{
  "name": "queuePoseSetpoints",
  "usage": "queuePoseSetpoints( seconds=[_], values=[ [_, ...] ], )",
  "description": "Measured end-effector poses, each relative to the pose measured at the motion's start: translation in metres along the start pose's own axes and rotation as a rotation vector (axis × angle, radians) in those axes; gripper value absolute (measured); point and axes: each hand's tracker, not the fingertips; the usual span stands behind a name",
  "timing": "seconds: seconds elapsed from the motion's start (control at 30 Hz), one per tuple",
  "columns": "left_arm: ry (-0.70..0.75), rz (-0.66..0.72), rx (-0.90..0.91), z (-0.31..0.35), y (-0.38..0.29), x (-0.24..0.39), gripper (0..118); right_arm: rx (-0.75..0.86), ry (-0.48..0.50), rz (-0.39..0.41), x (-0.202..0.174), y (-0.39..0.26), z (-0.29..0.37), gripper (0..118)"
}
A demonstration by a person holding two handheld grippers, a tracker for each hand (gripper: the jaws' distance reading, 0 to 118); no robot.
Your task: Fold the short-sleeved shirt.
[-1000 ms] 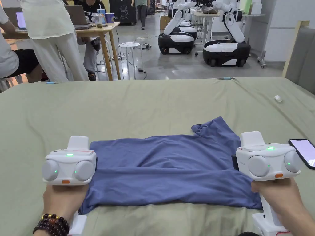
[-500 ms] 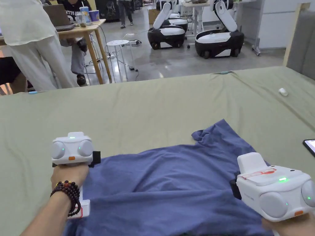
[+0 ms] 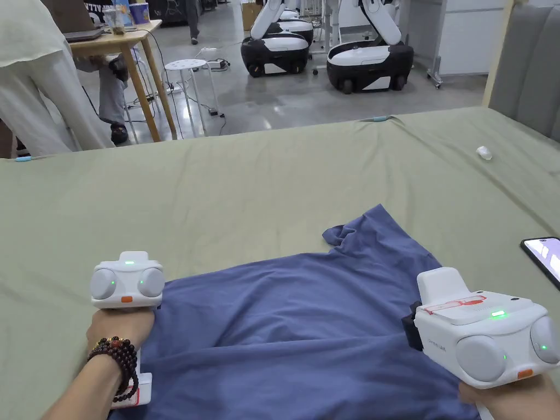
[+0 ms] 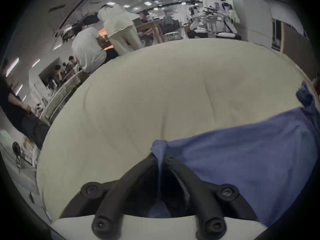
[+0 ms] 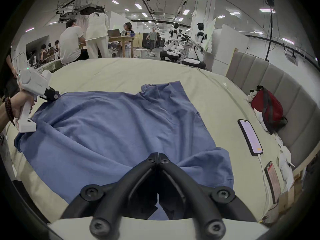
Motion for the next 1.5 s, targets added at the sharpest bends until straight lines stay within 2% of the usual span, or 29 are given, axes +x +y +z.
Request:
queuePoseSetpoints(
  seconds=[0.03,0.13,0.27,0.37,0.4,0.43,0.47,0.5,0.53,0.57,0.63,0.73,0.77,0.83,0.9,0.93,0.97,1.0,1.03,1.1,1.27,1.33,1.47,1.5],
  values=[
    [-0.003,0.017,0.006,0.004,0.0,-0.003,2,0.006,-0.001,-0.004,0.002,0.002,0.003,0],
    [-0.144,0.17,0.0,0.019,0.002,-0.013,2,0.041,-0.007,-0.022,0.013,0.017,0.005,0],
    [-0.086,0.077,0.082,0.035,0.0,-0.011,2,0.076,-0.027,-0.021,0.029,0.062,-0.003,0],
    [-0.105,0.091,0.086,0.06,-0.005,-0.009,2,0.064,0.001,-0.042,0.044,0.101,-0.036,0],
    [-0.109,0.094,0.087,0.061,-0.005,-0.009,2,0.049,0.024,-0.066,0.05,0.113,-0.054,0],
    [-0.11,0.096,0.09,0.061,-0.005,-0.009,2,0.037,0.042,-0.096,0.054,0.121,-0.069,5],
    [-0.109,0.095,0.093,0.058,-0.004,-0.008,2,0.011,0.05,-0.128,0.059,0.128,-0.087,30],
    [-0.108,0.094,0.093,0.058,-0.004,-0.008,2,-0.033,0.064,-0.152,0.064,0.133,-0.106,60],
    [-0.11,0.096,0.093,0.058,-0.005,-0.008,2,-0.074,0.05,-0.174,0.069,0.135,-0.124,81],
    [-0.115,0.103,0.095,0.058,-0.005,-0.01,2,-0.111,0.011,-0.168,0.07,0.135,-0.137,87],
    [-0.132,0.119,0.091,0.051,-0.003,-0.014,2,-0.157,-0.022,-0.126,0.072,0.132,-0.16,84],
    [-0.13,0.123,0.088,0.039,0.001,-0.018,2,-0.215,-0.042,-0.142,0.077,0.123,-0.181,83],
    [-0.128,0.124,0.087,0.038,0.002,-0.02,2,-0.233,-0.034,-0.157,0.079,0.119,-0.189,76],
    [-0.126,0.136,0.083,0.037,0.004,-0.024,2,-0.273,-0.048,-0.154,0.075,0.109,-0.19,72],
    [-0.127,0.144,0.087,0.037,0.006,-0.026,2,-0.245,-0.035,-0.14,0.069,0.103,-0.187,66],
    [-0.127,0.143,0.09,0.038,0.007,-0.028,2,-0.236,-0.043,-0.118,0.068,0.107,-0.188,57],
    [-0.128,0.141,0.092,0.039,0.008,-0.029,2,-0.226,-0.021,-0.099,0.064,0.11,-0.182,21],
    [-0.127,0.143,0.093,0.041,0.008,-0.029,2,-0.214,-0.024,-0.091,0.061,0.112,-0.175,3],
    [-0.126,0.148,0.094,0.043,0.009,-0.031,2,-0.196,-0.058,-0.069,0.057,0.113,-0.17,3],
    [-0.138,0.168,0.1,0.048,0.009,-0.035,2,-0.18,-0.046,-0.029,0.053,0.117,-0.171,3],
    [-0.147,0.137,0.132,0.072,-0.001,-0.035,2,-0.114,-0.033,-0.025,0.048,0.114,-0.134,3],
    [-0.14,0.123,0.147,0.084,-0.009,-0.037,2,-0.083,-0.037,0.0,0.041,0.105,-0.101,3],
    [-0.113,0.088,0.17,0.106,-0.031,-0.036,2,-0.043,-0.136,0.109,0.028,0.084,-0.054,3],
    [-0.105,0.077,0.173,0.111,-0.038,-0.034,2,-0.04,-0.151,0.116,0.026,0.077,-0.044,3]
  ],
)
